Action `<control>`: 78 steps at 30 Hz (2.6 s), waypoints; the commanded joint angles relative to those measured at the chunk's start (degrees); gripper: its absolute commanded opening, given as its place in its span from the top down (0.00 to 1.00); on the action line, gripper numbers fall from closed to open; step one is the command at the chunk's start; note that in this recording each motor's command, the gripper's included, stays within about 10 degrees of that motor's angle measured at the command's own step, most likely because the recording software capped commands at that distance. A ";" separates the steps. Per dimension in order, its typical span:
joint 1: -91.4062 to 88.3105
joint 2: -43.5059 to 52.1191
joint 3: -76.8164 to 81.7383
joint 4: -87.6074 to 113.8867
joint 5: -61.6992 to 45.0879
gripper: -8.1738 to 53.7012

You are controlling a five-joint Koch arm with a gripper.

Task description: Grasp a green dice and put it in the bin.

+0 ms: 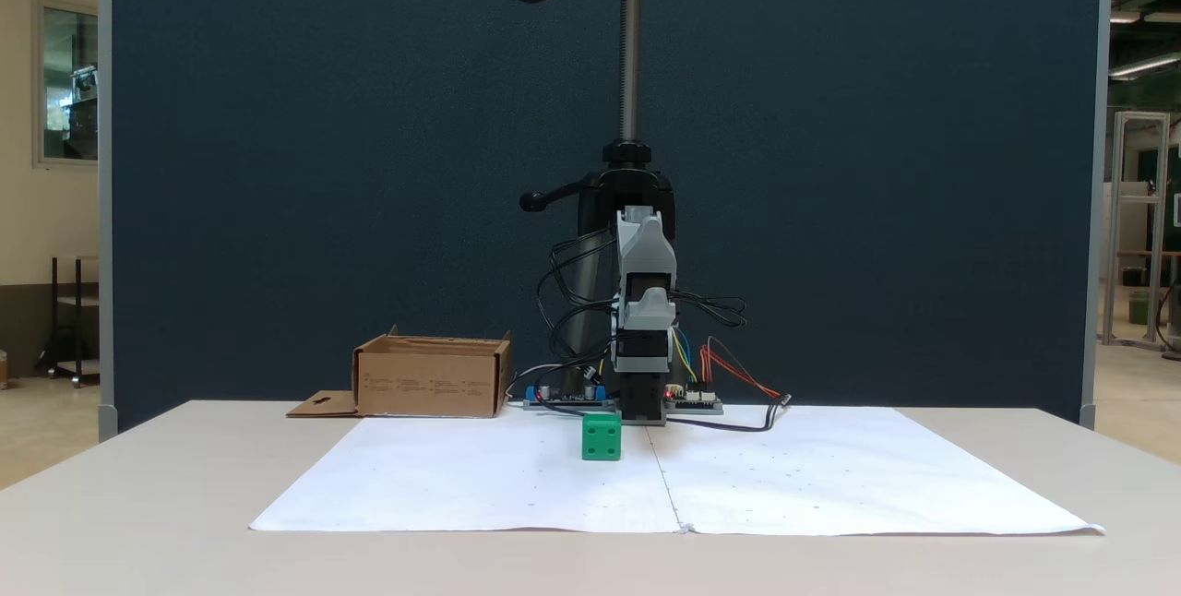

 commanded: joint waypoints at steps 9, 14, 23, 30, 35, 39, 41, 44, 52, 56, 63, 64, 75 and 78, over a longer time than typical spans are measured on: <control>10.55 6.68 3.60 -7.82 0.53 0.14; 10.55 6.68 3.60 -7.91 0.53 0.14; 10.55 6.68 3.60 -7.82 0.53 0.14; 10.55 6.68 3.60 -7.82 0.53 0.14; 10.46 6.68 3.60 -7.82 0.62 0.14; 10.46 6.59 3.60 -7.73 0.70 0.14; 10.46 6.59 3.60 -7.65 0.70 0.14; 10.37 6.59 3.60 -7.65 0.79 0.14; 9.14 6.59 3.60 -7.38 0.97 0.15; 8.17 6.50 3.60 -7.29 0.88 0.16; 1.58 6.42 3.60 -7.21 0.62 0.16; 1.58 6.42 3.60 -7.12 0.62 0.16; 0.97 6.33 3.52 -2.64 0.53 0.17; 0.97 6.33 1.14 3.60 0.53 0.17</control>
